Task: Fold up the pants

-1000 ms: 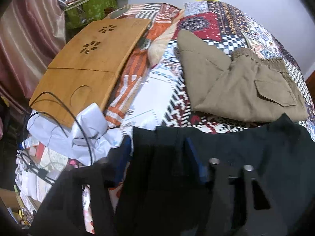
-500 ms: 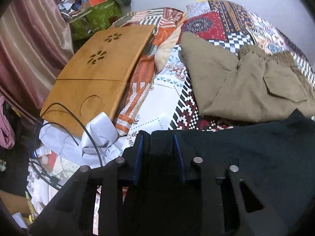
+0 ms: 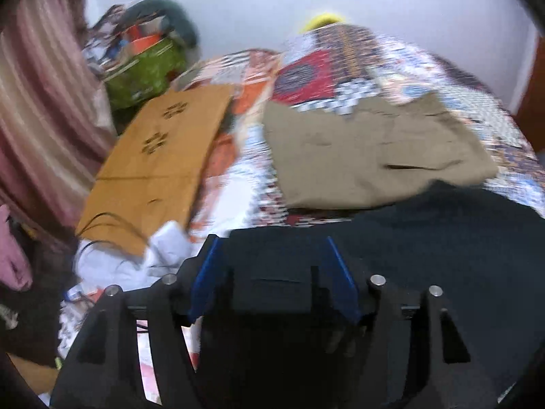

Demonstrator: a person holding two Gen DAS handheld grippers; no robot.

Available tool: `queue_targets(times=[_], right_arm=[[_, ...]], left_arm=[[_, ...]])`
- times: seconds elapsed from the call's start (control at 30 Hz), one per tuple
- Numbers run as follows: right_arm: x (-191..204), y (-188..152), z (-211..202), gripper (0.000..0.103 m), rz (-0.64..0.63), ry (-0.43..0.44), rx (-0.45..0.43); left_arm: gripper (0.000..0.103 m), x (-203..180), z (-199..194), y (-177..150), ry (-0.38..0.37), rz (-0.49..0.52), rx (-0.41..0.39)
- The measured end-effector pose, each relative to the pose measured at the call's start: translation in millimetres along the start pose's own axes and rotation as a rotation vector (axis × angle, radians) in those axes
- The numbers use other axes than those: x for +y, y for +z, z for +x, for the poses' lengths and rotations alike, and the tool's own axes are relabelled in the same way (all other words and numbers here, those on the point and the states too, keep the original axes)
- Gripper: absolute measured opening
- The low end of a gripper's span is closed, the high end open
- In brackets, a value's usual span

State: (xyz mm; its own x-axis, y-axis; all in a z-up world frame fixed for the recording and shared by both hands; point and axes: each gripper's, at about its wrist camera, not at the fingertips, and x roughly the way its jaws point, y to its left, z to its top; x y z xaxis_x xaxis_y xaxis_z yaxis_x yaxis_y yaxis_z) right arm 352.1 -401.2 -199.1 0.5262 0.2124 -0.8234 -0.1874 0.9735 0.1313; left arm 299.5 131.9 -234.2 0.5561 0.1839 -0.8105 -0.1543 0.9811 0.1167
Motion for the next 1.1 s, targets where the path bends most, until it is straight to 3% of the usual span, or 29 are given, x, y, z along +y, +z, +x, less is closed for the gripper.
queue_targets(times=[0.13, 0.2, 0.3, 0.37, 0.43, 0.5, 0.57, 0.63, 0.7, 0.8, 0.97, 1.1], right_arm=[[60.6, -0.2, 4.4, 0.049, -0.089, 0.182, 0.035], [89.3, -6.9, 13.3, 0.049, -0.146, 0.264, 0.087], [125.1, -26.7, 26.7, 0.05, -0.238, 0.296, 0.171], [132.9, -41.7, 25.7, 0.051, -0.276, 0.278, 0.168], [122.3, -50.6, 17.9, 0.06, -0.258, 0.28, 0.157], [104.0, -57.1, 13.5, 0.06, -0.207, 0.292, 0.175], [83.3, -66.2, 9.7, 0.06, -0.179, 0.241, 0.182], [64.4, -74.0, 7.1, 0.06, -0.145, 0.199, 0.196], [43.2, -80.4, 4.5, 0.06, -0.091, 0.154, 0.211], [18.0, -88.2, -6.5, 0.06, -0.015, 0.106, 0.194], [-12.0, -90.1, -42.1, 0.063, 0.094, 0.068, 0.106], [-32.5, -93.9, -69.9, 0.063, 0.15, 0.039, 0.041]], left_arm=[[0.063, -36.9, -2.3, -12.9, -0.146, 0.034, 0.042], [0.063, -51.6, 3.5, -22.4, -0.179, 0.051, 0.08], [0.063, -65.3, 12.3, -39.3, -0.171, 0.074, 0.124], [0.064, -65.2, 18.7, -54.6, -0.177, 0.073, 0.169], [0.064, -53.3, 18.0, -66.5, -0.167, 0.055, 0.173], [0.064, -37.6, 15.2, -74.5, -0.149, 0.024, 0.181], [0.064, -23.9, 13.8, -81.7, -0.107, 0.016, 0.191], [0.064, -16.5, 7.2, -90.2, -0.134, 0.006, 0.187], [0.064, -16.4, 4.0, -93.9, -0.067, 0.035, 0.189], [0.064, -17.3, -3.8, -91.2, -0.047, 0.035, 0.188], [0.064, -38.9, -33.3, -67.3, -0.084, 0.072, 0.109], [0.064, -75.4, -58.6, -43.5, -0.158, 0.134, 0.044]])
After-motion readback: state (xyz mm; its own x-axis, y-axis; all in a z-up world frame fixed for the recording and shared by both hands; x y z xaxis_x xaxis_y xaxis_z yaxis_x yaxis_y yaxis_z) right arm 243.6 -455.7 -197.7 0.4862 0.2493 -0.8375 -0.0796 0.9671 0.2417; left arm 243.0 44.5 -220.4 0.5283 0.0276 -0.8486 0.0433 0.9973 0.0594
